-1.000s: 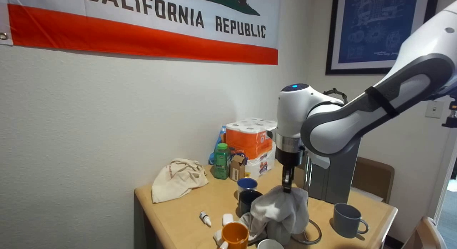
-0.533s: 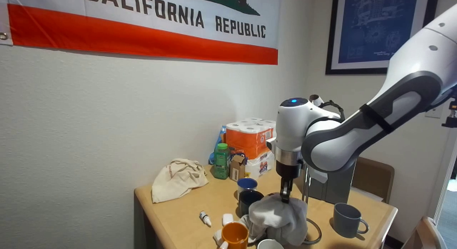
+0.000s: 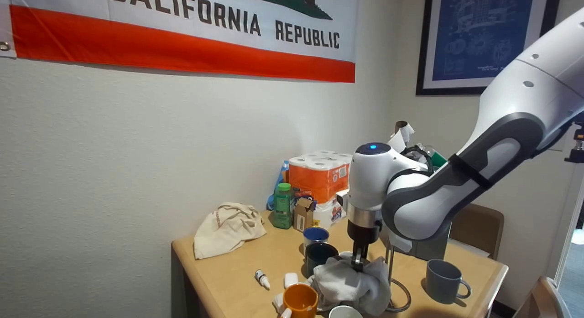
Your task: Use the towel to wipe in the white mug
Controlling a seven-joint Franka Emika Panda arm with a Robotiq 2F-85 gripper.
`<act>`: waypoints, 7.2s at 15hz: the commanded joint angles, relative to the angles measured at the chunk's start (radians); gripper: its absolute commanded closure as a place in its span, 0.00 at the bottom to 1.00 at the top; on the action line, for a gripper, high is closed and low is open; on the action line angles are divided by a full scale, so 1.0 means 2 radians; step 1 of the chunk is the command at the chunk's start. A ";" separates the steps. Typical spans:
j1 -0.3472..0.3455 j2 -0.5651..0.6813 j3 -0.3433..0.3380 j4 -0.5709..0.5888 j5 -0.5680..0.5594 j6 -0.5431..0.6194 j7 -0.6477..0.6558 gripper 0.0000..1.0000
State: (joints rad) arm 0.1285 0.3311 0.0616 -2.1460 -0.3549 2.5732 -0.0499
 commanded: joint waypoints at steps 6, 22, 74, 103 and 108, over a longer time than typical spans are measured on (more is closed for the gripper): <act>0.018 0.014 -0.013 0.003 -0.012 -0.001 0.017 0.99; 0.071 0.033 -0.059 0.024 -0.213 0.009 0.199 0.99; 0.044 0.082 -0.040 0.069 -0.077 -0.042 0.138 0.99; 0.038 0.075 -0.025 0.073 -0.026 -0.132 0.084 0.99; 0.028 0.066 -0.020 0.084 -0.009 -0.141 0.059 0.99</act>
State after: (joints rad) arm 0.2062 0.4820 0.0076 -1.9846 -0.4011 2.2980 0.1123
